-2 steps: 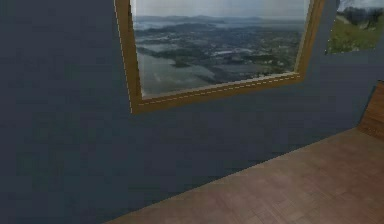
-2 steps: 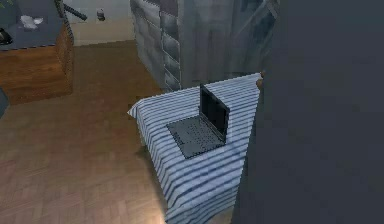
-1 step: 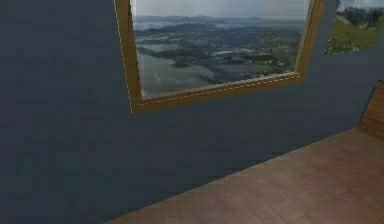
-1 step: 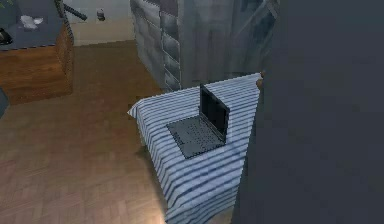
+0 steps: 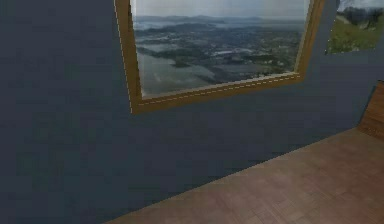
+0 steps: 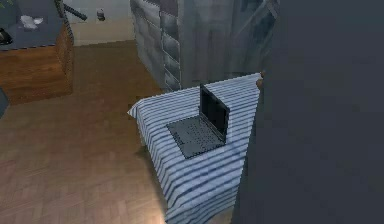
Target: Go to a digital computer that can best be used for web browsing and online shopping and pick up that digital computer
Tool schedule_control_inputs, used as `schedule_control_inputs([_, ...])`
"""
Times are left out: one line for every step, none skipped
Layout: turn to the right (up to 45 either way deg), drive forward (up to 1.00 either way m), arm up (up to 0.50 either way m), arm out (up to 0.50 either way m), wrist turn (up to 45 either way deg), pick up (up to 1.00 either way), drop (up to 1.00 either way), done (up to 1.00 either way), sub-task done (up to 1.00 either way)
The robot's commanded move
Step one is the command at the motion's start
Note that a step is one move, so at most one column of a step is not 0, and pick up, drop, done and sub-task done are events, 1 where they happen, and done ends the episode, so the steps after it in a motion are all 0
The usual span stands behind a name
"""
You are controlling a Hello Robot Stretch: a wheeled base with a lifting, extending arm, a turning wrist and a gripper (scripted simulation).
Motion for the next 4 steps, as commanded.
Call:
schedule_control_inputs([0.0,0.00,0.00,0.50,0.0,0.00,0.00,0.00,0.00])
schedule_control_inputs([0.0,0.00,0.00,0.00,45.0,0.00,0.00,0.00,0.00])
schedule_control_inputs([0.0,0.00,0.00,0.00,45.0,0.00,0.00,0.00,0.00])
schedule_control_inputs([0.0,0.00,0.00,0.00,45.0,0.00,0.00,0.00,0.00])
